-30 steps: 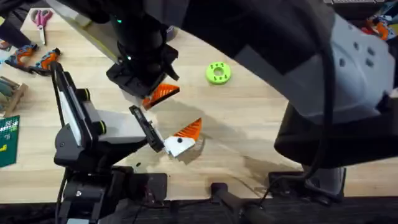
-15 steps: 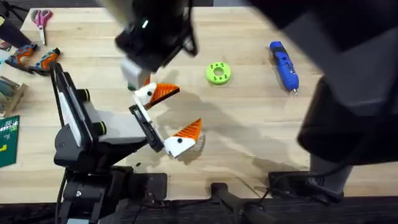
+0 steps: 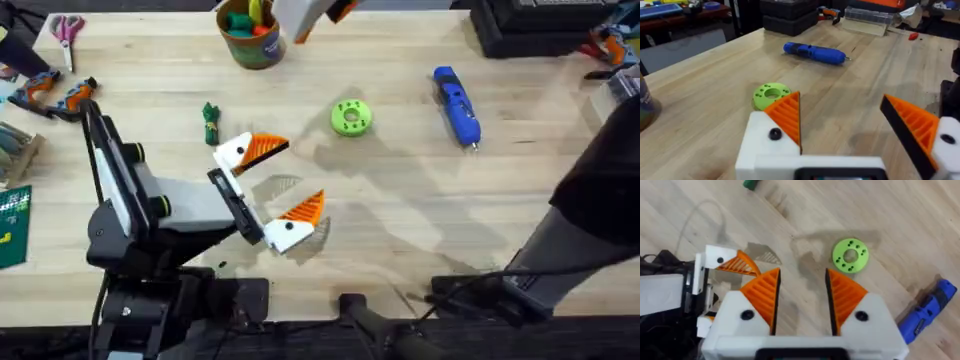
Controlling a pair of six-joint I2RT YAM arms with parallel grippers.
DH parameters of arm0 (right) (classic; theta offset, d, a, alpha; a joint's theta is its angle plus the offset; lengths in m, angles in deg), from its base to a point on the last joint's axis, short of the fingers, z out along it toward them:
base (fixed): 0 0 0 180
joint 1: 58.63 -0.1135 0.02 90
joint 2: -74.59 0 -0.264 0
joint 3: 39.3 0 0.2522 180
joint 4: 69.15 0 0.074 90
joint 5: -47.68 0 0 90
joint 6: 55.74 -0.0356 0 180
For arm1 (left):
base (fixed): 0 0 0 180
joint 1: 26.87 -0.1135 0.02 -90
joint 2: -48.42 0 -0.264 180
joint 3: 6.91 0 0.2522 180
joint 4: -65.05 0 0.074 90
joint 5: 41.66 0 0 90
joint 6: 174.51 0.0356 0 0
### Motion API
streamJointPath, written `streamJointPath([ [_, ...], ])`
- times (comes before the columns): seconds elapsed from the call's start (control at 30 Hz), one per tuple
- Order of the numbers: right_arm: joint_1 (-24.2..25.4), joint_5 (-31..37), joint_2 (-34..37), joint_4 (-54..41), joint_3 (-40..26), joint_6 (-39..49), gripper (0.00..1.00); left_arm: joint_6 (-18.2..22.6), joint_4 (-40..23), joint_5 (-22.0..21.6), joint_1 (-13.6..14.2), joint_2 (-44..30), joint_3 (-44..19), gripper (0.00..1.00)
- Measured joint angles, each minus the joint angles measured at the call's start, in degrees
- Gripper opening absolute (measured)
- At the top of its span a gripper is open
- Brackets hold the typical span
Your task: Pick up the gripper from the table and insert it into the empty holder that is missing its gripper. Then pick up a screw, insert it into the mounting hole, and use the screwdriver to tighten it. Finally, clean up the table by picking up the vegetable and placing it into the bucket.
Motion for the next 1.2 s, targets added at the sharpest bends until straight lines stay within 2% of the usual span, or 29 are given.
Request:
streamJointPath([
  [0.4,0.4,0.0,0.0,-0.3,0.0,0.2,0.514,0.0,0.0,0.0,0.0,0.0,0.0,0.986],
  [0.43,0.4,0.0,0.0,-0.5,0.0,0.2,0.514,-0.1,0.0,0.0,0.0,0.0,0.0,0.942],
  [0.57,0.4,0.3,0.0,-2.1,0.0,0.2,0.515,0.1,0.0,0.0,0.0,0.0,0.0,0.347],
  [0.6,0.5,0.7,0.0,-2.2,0.0,0.2,0.517,0.0,0.0,0.0,0.0,0.0,0.0,0.162],
  [0.63,0.5,1.5,0.0,-2.2,0.0,0.2,0.519,0.3,0.0,0.0,0.0,0.0,0.0,0.049],
  [0.67,0.5,2.3,0.0,-2.4,0.0,0.2,0.519,0.3,0.0,0.0,0.0,0.0,0.0,0.014],
  [1.03,1.9,6.3,-0.7,-2.5,0.7,0.4,0.526,0.4,0.0,0.0,0.0,0.0,0.0,0.006],
  [1.2,2.7,6.5,-7.9,-2.5,9.7,0.6,0.556,0.4,0.0,0.0,0.0,0.0,0.0,0.006],
])
